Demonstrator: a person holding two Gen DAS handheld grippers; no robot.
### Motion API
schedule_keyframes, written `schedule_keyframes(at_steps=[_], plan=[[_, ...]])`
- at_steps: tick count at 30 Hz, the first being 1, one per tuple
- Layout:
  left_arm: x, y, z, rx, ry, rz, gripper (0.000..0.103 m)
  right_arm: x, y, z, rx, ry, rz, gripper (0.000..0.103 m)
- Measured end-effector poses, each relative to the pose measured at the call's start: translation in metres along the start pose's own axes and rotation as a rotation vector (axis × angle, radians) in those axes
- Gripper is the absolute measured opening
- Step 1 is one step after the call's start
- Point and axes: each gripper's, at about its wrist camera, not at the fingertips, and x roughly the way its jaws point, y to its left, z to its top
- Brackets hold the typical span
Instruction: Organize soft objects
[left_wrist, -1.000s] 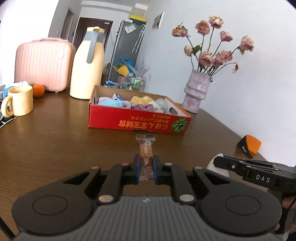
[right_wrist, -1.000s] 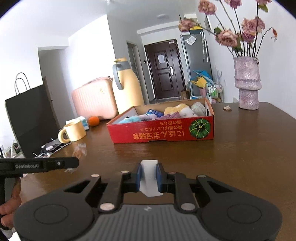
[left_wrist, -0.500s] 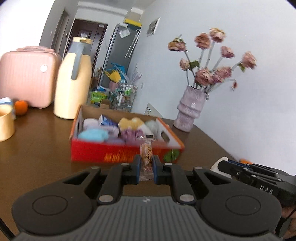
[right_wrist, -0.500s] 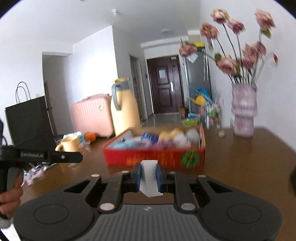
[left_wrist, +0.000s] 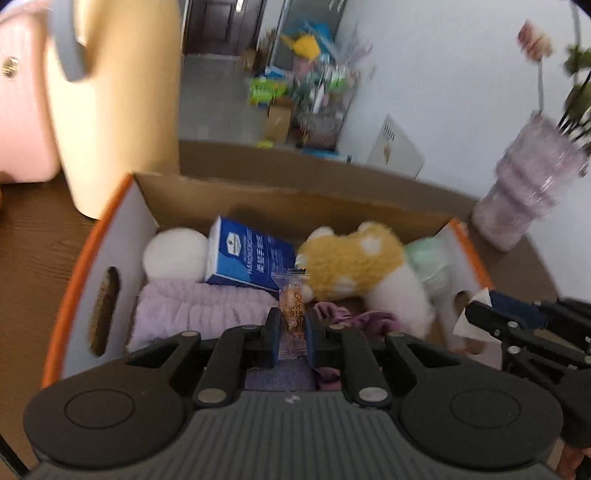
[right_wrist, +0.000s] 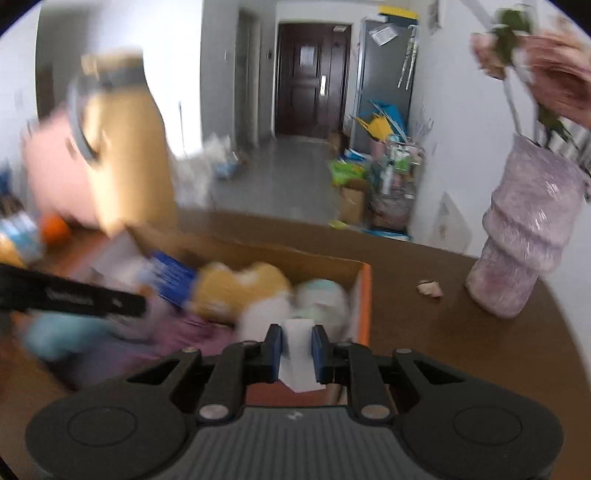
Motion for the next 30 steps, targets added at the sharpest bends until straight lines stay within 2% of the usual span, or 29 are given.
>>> schedule_keyframes(at_steps=[4,6,8,11,14,19,23,27,29,30], plan=[[0.015,0.000,0.005,0.015,0.025,0.009,0.016,0.038,0.016,-0.001,-0.162,0.081,-0.037,0.017],[0.015,-0.002,0.006,0.035,0.034,0.007,0.021,0.049,0.023,-0.006,-0.204,0.119,-0.041,0.018],[0.012,-0.004,0.006,0.059,0.041,-0.014,0.040,0.060,0.025,-0.011,-0.229,0.181,-0.021,0.021],[-0.005,-0.005,0.005,0.087,0.026,-0.022,0.054,0.055,0.022,-0.008,-0.207,0.167,-0.030,0.029],[-0.032,-0.004,0.009,0.091,-0.011,0.006,0.059,0.031,0.011,0.004,-0.128,0.124,0.001,0.041],[-0.094,0.001,0.018,0.084,-0.081,0.005,0.061,-0.030,0.005,0.025,-0.096,0.024,-0.029,0.054],[-0.143,-0.001,0.015,0.104,-0.138,0.005,0.065,-0.082,0.006,0.036,-0.101,-0.033,-0.039,0.057],[-0.179,0.004,-0.006,0.104,-0.195,0.004,0.068,-0.126,0.012,0.037,-0.103,-0.083,-0.058,0.064],[-0.195,0.010,-0.027,0.104,-0.267,-0.003,0.079,-0.144,0.016,0.030,-0.097,-0.116,-0.064,0.073],[-0.202,0.013,-0.041,0.104,-0.318,0.001,0.082,-0.152,0.018,0.023,-0.086,-0.150,-0.064,0.078]])
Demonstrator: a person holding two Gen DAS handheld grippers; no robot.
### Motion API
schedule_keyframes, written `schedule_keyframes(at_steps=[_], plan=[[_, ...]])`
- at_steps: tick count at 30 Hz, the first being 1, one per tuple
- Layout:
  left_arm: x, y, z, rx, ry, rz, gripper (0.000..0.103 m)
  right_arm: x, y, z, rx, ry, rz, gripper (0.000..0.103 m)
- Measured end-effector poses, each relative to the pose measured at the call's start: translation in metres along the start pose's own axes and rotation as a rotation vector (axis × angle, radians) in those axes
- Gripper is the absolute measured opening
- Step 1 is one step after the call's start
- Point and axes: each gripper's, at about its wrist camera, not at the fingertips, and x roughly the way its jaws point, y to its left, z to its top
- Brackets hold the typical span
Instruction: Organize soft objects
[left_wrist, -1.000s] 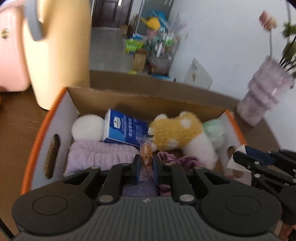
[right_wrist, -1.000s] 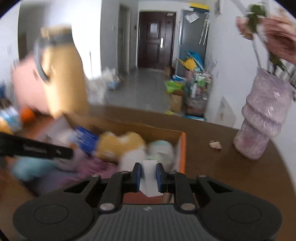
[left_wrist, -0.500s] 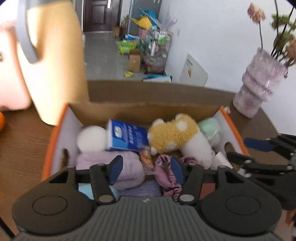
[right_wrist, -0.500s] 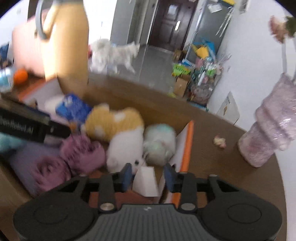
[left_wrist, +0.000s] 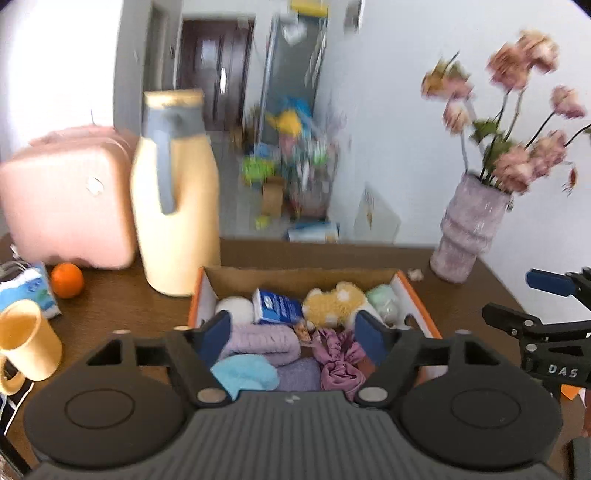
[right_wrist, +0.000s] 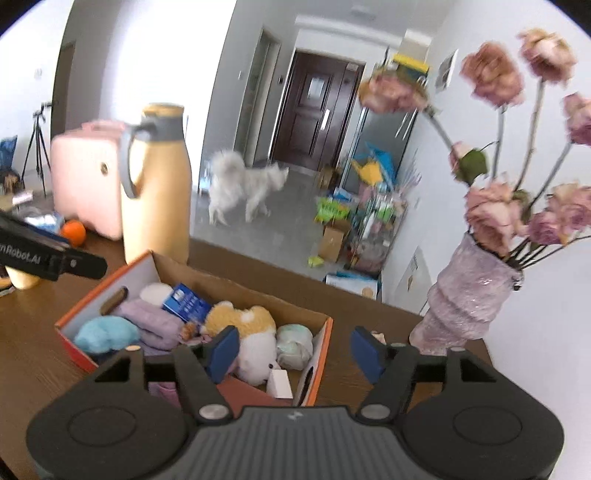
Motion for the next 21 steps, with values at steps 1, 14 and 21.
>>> schedule_keyframes(at_steps=[1,14,21], plan=[[-0.012,0.001,-0.014,0.011,-0.060,0.011,0.084,-0.008,0.003,-0.007,0.019,-0.041,-0.004,0.085],[-0.096,0.025,-0.148,0.086,-0.363,0.074,0.096,-0.080,0.055,-0.135,0.261,-0.334,-0.046,0.090],[-0.134,0.033,-0.202,0.099,-0.364,0.096,0.097,-0.115,0.087,-0.175,0.250,-0.350,-0.075,0.091]])
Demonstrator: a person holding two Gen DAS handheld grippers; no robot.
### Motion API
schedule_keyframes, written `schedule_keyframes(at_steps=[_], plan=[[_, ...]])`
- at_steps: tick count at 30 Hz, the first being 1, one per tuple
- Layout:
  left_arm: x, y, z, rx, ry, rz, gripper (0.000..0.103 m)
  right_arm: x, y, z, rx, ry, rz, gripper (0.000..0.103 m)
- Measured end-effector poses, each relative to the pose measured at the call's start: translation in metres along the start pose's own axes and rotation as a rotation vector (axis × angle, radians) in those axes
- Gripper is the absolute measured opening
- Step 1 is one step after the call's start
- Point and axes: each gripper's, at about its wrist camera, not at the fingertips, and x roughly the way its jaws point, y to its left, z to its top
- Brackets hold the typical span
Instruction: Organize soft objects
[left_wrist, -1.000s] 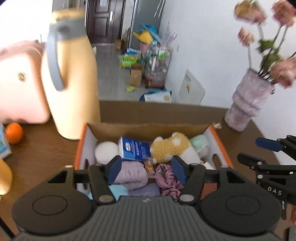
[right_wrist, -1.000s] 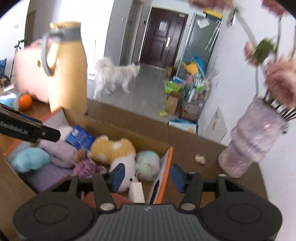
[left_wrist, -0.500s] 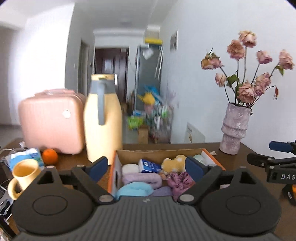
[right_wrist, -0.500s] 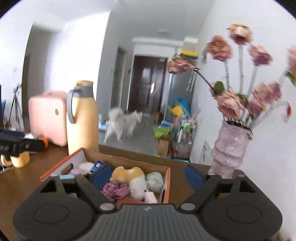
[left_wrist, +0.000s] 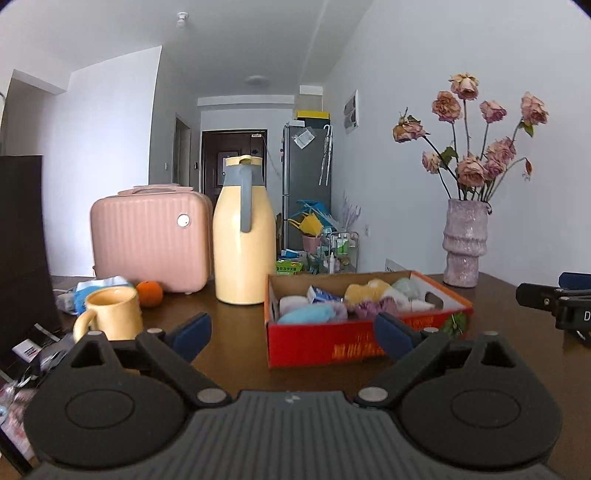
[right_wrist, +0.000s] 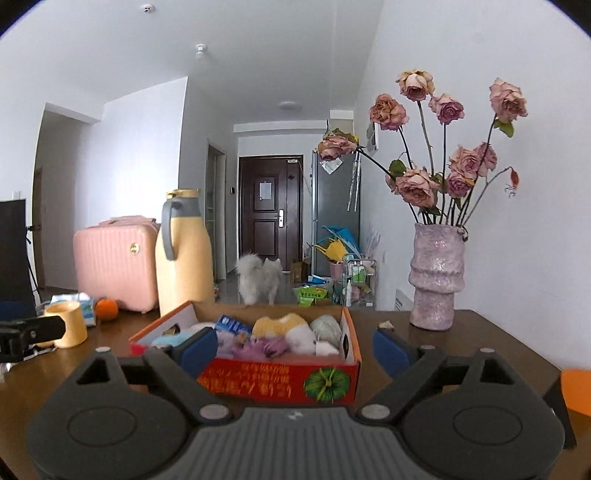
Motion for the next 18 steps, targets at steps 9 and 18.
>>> schedule_keyframes(at_steps=[9,18], plan=[[-0.118,0.010,-0.051,-0.032,-0.033,-0.024,0.103,-0.104,0.018,-0.047,0.008,0.015,0.008,0.095],[-0.200,0.018,-0.093,0.005,0.001,-0.007,0.103,-0.205,0.047,-0.112,0.083,0.068,0.025,0.100]])
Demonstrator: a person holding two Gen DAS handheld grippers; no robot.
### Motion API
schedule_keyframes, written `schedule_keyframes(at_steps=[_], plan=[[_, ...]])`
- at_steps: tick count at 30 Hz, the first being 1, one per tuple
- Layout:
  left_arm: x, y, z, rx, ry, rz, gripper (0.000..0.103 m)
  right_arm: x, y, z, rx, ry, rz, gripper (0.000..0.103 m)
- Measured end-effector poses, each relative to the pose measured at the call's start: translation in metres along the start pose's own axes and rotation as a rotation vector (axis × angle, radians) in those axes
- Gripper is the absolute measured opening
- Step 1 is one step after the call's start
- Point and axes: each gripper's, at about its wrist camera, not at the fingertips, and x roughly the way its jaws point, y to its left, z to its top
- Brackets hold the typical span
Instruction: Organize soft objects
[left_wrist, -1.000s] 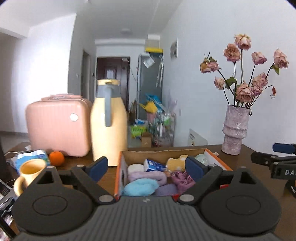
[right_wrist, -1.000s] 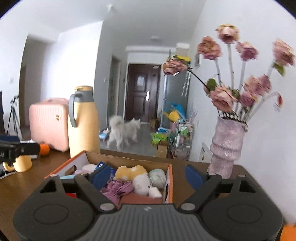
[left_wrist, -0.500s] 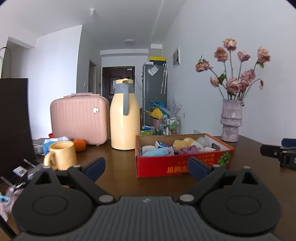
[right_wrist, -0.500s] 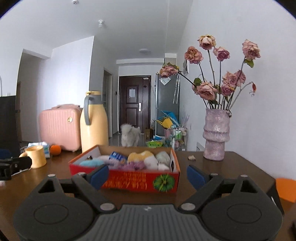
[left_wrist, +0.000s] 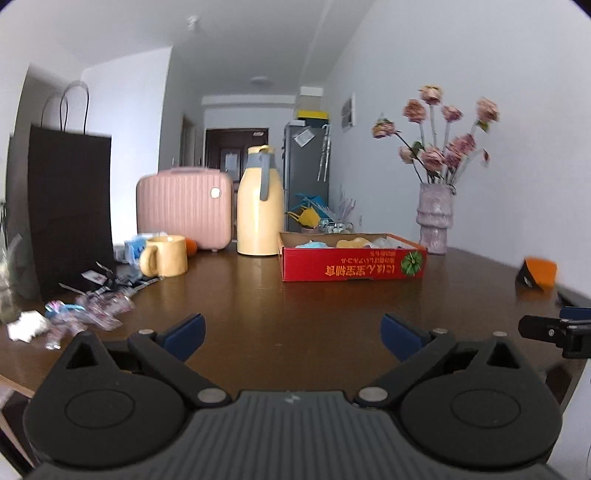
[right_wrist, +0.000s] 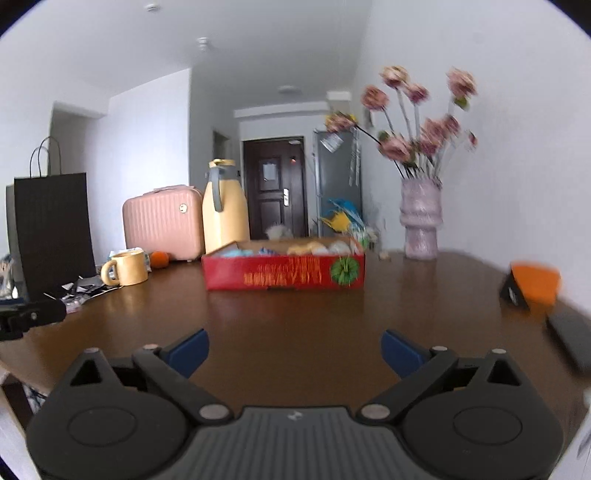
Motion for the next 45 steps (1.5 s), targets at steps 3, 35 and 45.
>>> schedule_keyframes(at_steps=[3,35,45], plan=[[-0.010,-0.004,0.007,0.031,-0.038,0.001,0.103,-0.013,0.001,-0.014,0.054,0.046,0.018,0.100],[-0.012,-0.007,0.007,0.019,-0.021,-0.014,0.103,-0.019,0.024,-0.003,-0.022,0.003,-0.012,0.102],[-0.012,-0.007,0.007,0.021,-0.017,-0.019,0.103,-0.020,0.023,-0.005,-0.013,0.003,-0.019,0.103]])
